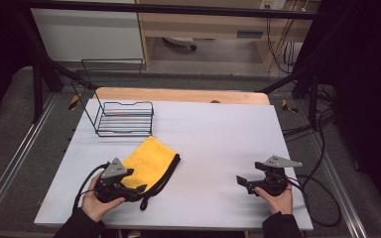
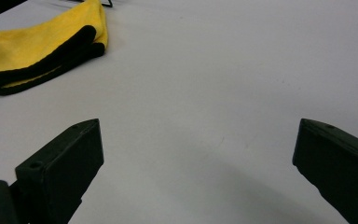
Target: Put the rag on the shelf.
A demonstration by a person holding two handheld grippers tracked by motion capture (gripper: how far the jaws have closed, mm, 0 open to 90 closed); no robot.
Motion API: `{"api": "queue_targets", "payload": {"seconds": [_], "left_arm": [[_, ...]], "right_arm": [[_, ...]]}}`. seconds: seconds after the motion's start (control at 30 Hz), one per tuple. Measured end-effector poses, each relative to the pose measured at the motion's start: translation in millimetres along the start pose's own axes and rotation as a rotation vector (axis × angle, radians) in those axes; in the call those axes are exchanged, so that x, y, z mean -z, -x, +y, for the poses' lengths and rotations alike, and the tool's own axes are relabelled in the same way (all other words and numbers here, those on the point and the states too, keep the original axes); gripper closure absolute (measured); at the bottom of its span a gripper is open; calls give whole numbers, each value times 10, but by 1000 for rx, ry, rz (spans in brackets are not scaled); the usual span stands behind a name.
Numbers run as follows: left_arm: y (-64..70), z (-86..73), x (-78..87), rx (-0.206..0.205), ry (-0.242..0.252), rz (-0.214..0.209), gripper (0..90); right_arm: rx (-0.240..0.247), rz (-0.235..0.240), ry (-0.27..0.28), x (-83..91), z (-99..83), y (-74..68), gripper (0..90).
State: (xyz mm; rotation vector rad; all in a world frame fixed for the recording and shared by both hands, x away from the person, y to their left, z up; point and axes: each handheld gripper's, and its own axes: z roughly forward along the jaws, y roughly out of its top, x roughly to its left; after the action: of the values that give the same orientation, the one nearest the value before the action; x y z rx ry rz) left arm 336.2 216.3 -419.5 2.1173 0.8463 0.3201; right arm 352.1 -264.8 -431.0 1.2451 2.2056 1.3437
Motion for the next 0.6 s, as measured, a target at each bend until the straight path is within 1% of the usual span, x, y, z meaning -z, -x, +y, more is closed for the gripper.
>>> {"api": "queue_targets", "payload": {"seconds": [0.1, 0.13, 0.17, 0.2, 0.3, 0.33, 0.4, 0.43, 0.47, 0.5, 0.57, 0.6], "left_arm": [[127, 20, -73, -21, -34, -5, 330], [164, 25, -97, -30, -42, -12, 330], [201, 30, -122, -33, -49, -16, 372], [236, 35, -149, -40, -56, -16, 372], [317, 46, -249, -66, -88, 0, 450], [333, 48, -285, -72, -101, 5, 450], [352, 51, -345, -79, -125, 11, 492], [360, 52, -365, -85, -132, 15, 492], [370, 53, -379, -94, -137, 24, 517], [378, 54, -389, -99, -138, 35, 517], [382, 53, -403, -99, -145, 43, 549], [382, 49, -412, -99, -149, 47, 549]], "right_arm": [[-2, 1, -2, -2, 0, -6, 23], [-1, 2, -5, -2, 1, -7, 24], [2, 4, -6, -6, 0, -7, 24], [2, 4, -6, -6, 0, -7, 24], [-3, 4, -5, -13, 0, -12, 24], [-3, 4, -5, -13, 0, -12, 24], [-2, 3, -6, -12, 0, -13, 24], [-2, 3, -6, -12, 0, -13, 24], [-1, 4, -4, -10, 3, -11, 24], [-1, 4, -4, -10, 3, -11, 24], [-1, 3, -6, -13, 2, -11, 24], [-1, 3, -6, -13, 2, -11, 24]]}}
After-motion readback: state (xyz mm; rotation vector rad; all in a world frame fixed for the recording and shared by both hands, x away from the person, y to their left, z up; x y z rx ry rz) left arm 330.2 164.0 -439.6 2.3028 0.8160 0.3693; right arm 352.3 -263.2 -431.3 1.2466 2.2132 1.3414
